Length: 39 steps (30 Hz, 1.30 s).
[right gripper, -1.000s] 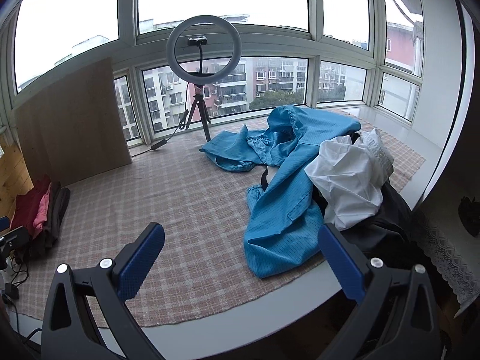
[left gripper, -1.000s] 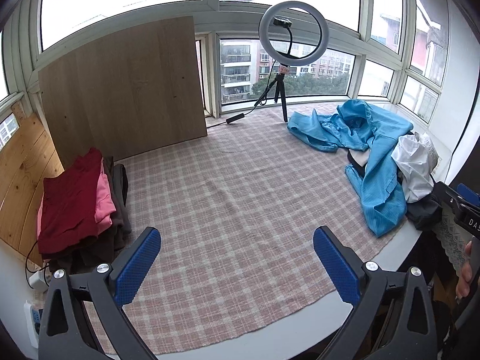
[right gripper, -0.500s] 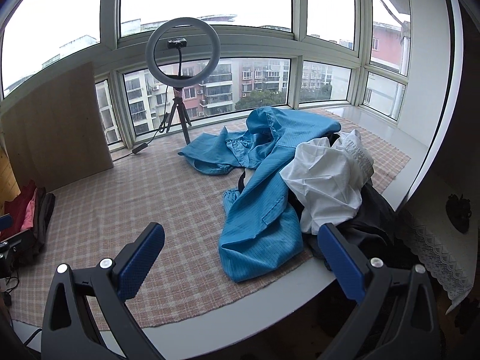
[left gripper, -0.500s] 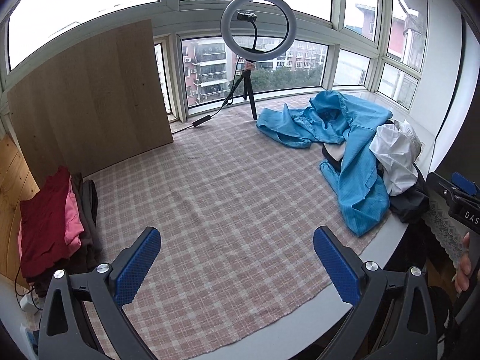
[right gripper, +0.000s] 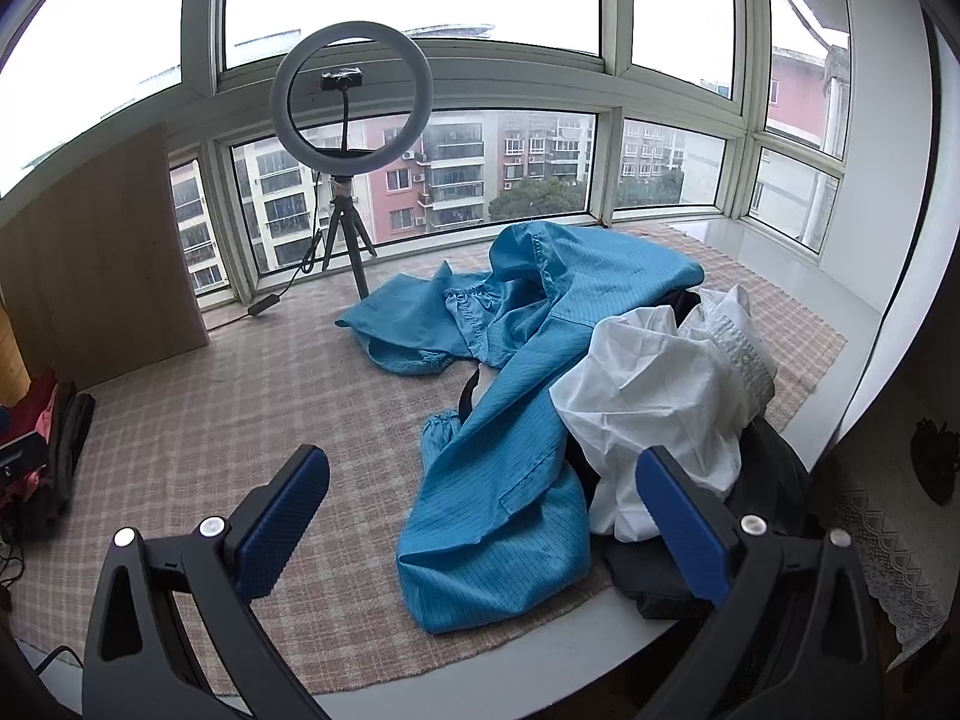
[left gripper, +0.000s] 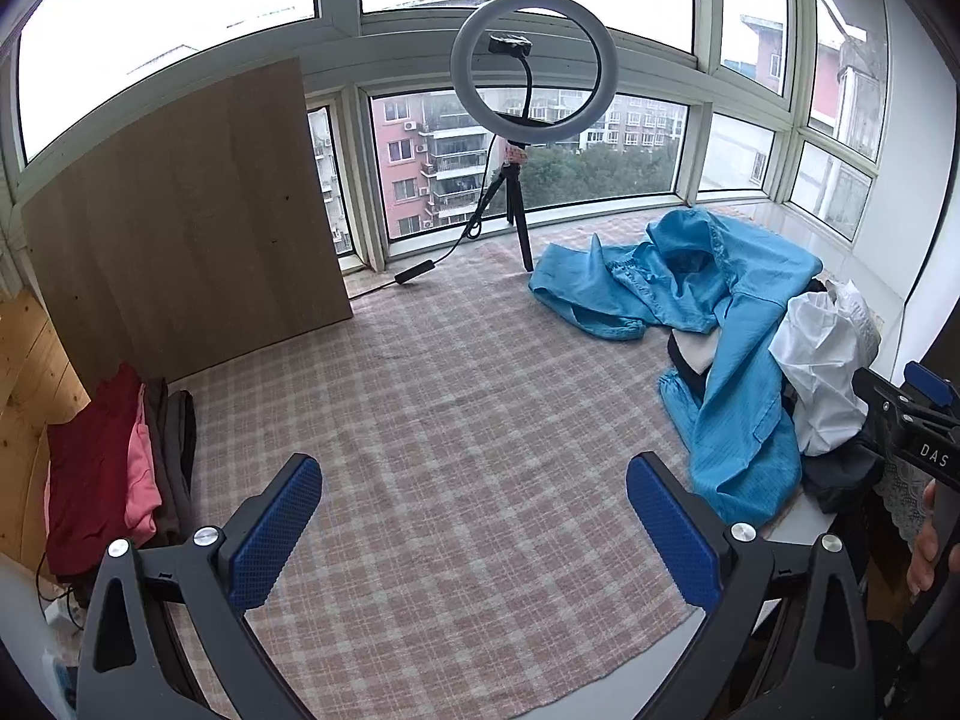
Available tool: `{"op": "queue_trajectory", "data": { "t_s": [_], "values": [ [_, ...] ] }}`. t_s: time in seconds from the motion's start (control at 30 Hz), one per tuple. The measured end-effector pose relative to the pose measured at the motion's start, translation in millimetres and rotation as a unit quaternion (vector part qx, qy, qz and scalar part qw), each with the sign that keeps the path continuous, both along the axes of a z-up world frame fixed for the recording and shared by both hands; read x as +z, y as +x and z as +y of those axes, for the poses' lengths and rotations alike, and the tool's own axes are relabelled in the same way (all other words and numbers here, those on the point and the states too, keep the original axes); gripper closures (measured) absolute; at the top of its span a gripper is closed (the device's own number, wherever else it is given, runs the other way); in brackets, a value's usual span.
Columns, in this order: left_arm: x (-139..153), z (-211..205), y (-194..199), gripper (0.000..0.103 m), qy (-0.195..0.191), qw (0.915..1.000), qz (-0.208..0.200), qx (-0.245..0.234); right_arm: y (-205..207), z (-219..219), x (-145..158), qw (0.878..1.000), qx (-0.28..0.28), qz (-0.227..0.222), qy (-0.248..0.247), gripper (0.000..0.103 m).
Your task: Fold clothes
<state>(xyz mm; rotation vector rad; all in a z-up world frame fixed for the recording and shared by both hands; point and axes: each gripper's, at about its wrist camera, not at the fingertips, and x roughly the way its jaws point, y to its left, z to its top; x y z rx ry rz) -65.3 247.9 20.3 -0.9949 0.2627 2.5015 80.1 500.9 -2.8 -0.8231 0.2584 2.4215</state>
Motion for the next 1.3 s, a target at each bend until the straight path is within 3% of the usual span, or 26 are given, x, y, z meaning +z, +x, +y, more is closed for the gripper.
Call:
{"op": "queue_trajectory", "data": {
  "t_s": [0.27, 0.43, 0.7, 0.77, 0.83, 0.9, 0.97, 1.0, 1.03, 1.13, 1.3],
  "values": [
    [17.1, 25.3, -44.7, 0.001, -0.001, 0.9975, 0.018, 0.068, -53.0, 81.2, 15.5, 0.999, 0.036, 0.013, 0.034, 0.000],
    [27.5, 32.5, -61.7, 0.001, 0.004, 0.9935, 0.027, 0.110, -101.0, 171.5, 18.5, 0.998, 0.044, -0.006, 0.037, 0.000],
    [18.8, 23.1, -66.5, 0.001, -0.030, 0.9829, 0.012, 0.181, -203.8, 298.4, -50.6, 0.990, 0.051, -0.119, -0.054, 0.000],
    [16.9, 15.4, -63.6, 0.001, -0.041, 0.9785, 0.010, 0.202, -225.0, 321.3, -72.0, 0.985, 0.032, -0.159, -0.057, 0.000],
    [16.1, 6.8, -61.3, 0.001, -0.049, 0.9741, 0.007, 0.221, -235.0, 341.0, -90.1, 0.980, 0.013, -0.192, -0.056, 0.000],
    [16.4, -2.3, -60.8, 0.001, -0.052, 0.9701, 0.005, 0.237, -235.2, 353.8, -103.8, 0.976, 0.024, -0.194, -0.091, 0.000],
    [16.1, -8.5, -61.9, 0.001, -0.052, 0.9665, 0.003, 0.251, -232.2, 360.9, -112.6, 0.974, 0.049, -0.176, -0.132, 0.018],
    [15.6, -10.9, -62.9, 0.001, -0.052, 0.9649, 0.001, 0.257, -230.2, 358.8, -110.2, 0.976, 0.060, -0.163, -0.133, 0.053],
    [15.4, -11.7, -64.7, 0.001, -0.052, 0.9642, -0.002, 0.260, -227.5, 357.3, -106.1, 0.977, 0.066, -0.149, -0.136, 0.081],
    [15.1, -10.3, -69.3, 0.001, -0.052, 0.9653, -0.008, 0.256, -214.9, 353.3, -87.4, 0.978, 0.095, -0.080, -0.165, 0.097],
    [21.5, 0.9, -69.9, 0.001, -0.066, 0.9713, 0.009, 0.228, -185.4, 334.0, -29.7, 0.976, 0.110, 0.033, -0.184, 0.100]
  ]
}}
